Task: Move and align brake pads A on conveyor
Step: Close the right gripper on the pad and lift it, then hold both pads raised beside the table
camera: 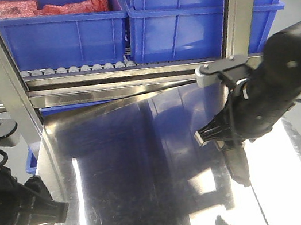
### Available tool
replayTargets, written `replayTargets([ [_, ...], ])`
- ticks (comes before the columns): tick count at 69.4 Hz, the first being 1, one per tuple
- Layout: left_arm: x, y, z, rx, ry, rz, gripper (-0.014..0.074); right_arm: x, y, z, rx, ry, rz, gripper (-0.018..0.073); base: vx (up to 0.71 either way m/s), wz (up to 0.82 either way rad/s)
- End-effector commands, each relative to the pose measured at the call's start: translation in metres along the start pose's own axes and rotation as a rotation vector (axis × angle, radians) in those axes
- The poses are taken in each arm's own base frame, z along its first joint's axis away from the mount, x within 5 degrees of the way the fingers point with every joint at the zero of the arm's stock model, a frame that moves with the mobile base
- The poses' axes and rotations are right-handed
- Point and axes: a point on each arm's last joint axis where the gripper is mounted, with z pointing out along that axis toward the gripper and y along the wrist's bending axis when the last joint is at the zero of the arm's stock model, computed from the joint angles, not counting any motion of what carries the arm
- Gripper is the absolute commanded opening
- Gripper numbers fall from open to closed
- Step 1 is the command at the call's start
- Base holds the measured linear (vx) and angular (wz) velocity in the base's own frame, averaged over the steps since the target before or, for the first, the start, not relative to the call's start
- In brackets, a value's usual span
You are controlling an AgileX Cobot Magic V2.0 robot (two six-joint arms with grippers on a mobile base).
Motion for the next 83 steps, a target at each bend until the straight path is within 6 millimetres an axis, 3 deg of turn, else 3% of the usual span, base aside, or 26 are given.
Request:
replayTargets([
  [1, -0.008, -0.002, -0.013, 0.025, -0.093, 0.003, -0.0006, 0.01, 0.005, -0.042, -0.032, -0.137, -0.028, -0.001, 0.0, 0.0],
  [23, -0.008, -0.002, -0.013, 0.025, -0.093, 0.003, -0.0006, 0.078, 0.001, -0.094, -0.094, -0.303, -0.019, -0.001, 0.0, 0.0],
  [40, -0.008, -0.002, -0.013, 0.025, -0.093, 0.003, -0.0006, 0.119, -0.005, -0.114, -0.109, -0.4, -0.023, -0.001, 0.0, 0.0],
  [58, -0.008, -0.002, -0.013, 0.025, -0.093, 0.003, -0.0006, 0.135, -0.008, -0.129, -0.12, -0.481, -0.025, -0.001, 0.0, 0.0],
  [83, -0.008, -0.002, -0.013, 0.025, -0.093, 0.003, -0.0006, 0.138, -0.008, -0.13, -0.119, -0.472, -0.025, -0.001, 0.0, 0.0],
])
